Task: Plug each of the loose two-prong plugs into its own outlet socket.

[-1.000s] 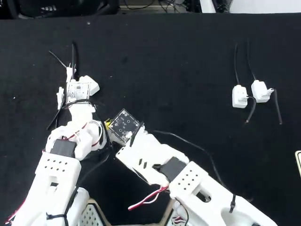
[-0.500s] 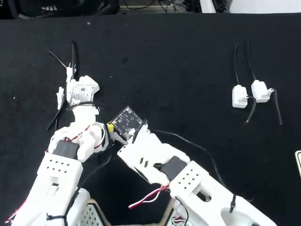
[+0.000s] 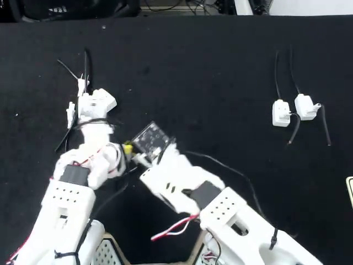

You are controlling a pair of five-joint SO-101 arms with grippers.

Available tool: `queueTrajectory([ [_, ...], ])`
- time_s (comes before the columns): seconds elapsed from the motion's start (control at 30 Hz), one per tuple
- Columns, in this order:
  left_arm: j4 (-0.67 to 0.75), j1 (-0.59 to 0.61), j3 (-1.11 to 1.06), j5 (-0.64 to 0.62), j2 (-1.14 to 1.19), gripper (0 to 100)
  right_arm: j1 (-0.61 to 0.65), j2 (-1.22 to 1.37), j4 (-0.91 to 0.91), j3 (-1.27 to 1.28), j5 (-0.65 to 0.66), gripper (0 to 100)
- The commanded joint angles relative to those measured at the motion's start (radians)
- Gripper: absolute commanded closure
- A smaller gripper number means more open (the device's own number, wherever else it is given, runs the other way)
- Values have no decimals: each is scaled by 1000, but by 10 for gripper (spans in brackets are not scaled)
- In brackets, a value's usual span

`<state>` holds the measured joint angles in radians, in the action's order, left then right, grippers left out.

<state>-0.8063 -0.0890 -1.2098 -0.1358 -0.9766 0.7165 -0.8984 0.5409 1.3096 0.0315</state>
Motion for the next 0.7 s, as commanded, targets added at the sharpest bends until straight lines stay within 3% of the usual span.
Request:
queueTrajectory([
  [0.0, 8, 93, 39, -12, -15, 798, -103, -19, 152, -140, -6, 988],
  [0.1, 8, 101, 33, -14, -15, 798, -161, -19, 259, -229, 3, 988],
  [0.33, 40, 97, -16, -14, -14, 798, -184, 33, 537, -450, 157, 988],
  [0.67, 106, 108, -58, -14, -15, 798, -186, 499, 852, -871, 206, 988],
])
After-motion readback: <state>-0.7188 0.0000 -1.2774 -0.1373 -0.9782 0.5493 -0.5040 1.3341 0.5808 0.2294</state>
